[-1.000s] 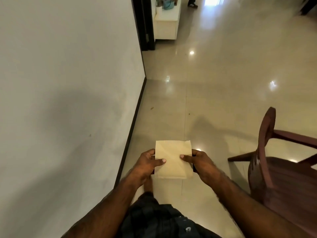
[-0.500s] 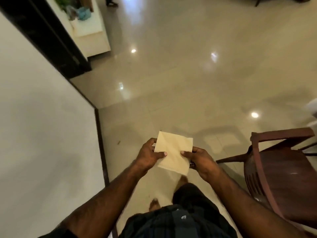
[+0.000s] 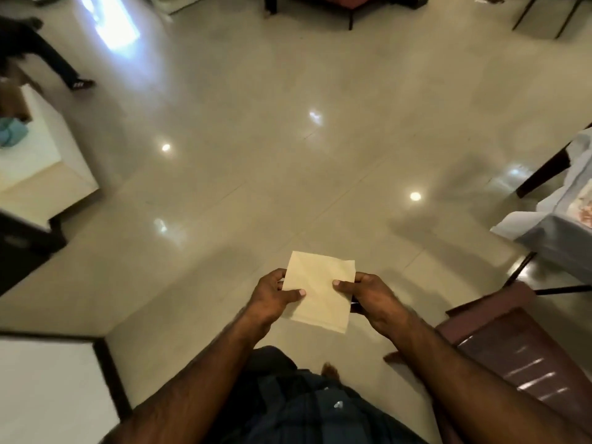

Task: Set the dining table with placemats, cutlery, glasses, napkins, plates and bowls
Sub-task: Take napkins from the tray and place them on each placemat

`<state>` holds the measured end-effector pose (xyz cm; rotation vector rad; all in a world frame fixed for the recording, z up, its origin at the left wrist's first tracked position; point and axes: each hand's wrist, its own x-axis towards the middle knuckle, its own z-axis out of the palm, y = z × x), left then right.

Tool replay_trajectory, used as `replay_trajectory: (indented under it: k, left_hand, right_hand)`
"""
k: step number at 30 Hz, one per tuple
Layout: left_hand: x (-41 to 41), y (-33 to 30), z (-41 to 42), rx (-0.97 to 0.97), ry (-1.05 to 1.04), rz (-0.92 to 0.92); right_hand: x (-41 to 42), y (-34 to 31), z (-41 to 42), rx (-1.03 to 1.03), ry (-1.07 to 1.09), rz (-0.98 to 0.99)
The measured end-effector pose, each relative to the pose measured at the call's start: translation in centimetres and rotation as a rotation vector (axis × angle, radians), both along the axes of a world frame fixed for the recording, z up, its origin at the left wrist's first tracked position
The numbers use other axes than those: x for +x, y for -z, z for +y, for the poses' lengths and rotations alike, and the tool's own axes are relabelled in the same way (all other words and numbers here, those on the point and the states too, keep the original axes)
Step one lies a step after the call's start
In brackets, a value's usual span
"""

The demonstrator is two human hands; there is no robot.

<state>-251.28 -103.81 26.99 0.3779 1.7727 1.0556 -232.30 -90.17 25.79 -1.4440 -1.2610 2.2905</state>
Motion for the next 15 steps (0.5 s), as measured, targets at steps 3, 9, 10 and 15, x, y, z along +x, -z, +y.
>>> replay_trajectory:
  k: [3,9,10,15]
  left_hand:
    - [-1.7,0.5,8.5,0.006,0.132,-0.033]
    - [-5.3,1.5,26.8,0.037,0.4,-0.034]
    - [-5.4,1.8,32.6,0.036,0.503,-0.054]
    - [-2.8,1.3,46.3,0.075,0.803,0.035]
  right_hand:
    - [-0.2,0.6,7.2,0.029,0.11,-0.01]
    - [0.6,2.6,18.3,-0.003,0.447,-0.042]
    - [1.2,3.1,21.2,-0.01,0.573,-0.061]
    - [3.1,2.1,27.2,0.007,0.809,-0.066]
